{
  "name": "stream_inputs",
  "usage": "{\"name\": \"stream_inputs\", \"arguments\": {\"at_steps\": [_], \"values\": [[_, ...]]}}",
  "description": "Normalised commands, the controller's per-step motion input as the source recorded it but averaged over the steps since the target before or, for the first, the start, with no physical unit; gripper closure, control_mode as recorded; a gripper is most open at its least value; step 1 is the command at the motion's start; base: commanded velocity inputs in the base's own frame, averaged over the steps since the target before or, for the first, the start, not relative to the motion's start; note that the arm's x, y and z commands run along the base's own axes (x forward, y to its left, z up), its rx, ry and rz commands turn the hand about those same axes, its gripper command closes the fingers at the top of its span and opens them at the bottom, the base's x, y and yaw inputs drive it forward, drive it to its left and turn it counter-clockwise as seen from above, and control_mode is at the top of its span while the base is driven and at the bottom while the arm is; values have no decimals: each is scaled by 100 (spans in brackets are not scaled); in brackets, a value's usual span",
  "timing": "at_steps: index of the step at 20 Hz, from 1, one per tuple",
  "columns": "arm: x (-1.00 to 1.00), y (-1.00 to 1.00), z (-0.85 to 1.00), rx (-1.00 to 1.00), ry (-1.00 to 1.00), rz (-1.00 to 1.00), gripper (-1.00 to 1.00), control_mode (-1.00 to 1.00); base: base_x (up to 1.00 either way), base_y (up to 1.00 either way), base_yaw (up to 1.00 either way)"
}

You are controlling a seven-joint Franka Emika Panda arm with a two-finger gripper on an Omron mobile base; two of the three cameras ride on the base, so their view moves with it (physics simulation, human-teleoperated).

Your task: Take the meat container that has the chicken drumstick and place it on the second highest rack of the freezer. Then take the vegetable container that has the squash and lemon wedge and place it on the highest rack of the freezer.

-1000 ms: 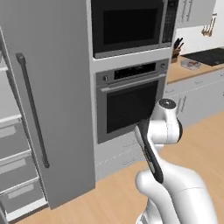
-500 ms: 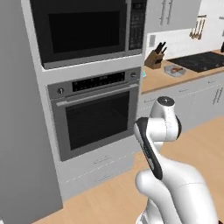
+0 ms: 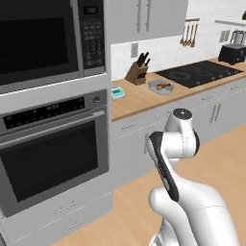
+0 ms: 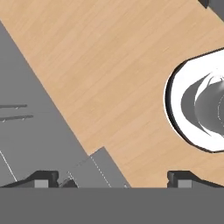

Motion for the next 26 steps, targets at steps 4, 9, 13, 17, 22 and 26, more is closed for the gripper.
{"name": "stream_inputs", "arguments": {"at_steps": [4,9,13,17,22,26], "values": [[0,0,0,0,0,0,-100,100,100,-100,0],[0,0,0,0,0,0,-100,100,100,-100,0],[0,0,0,0,0,0,-100,100,100,-100,0],[0,0,0,0,0,0,-100,100,100,-59,1],[0,0,0,0,0,0,-100,100,100,-89,-1],[0,0,0,0,0,0,-100,100,100,-96,3]]}}
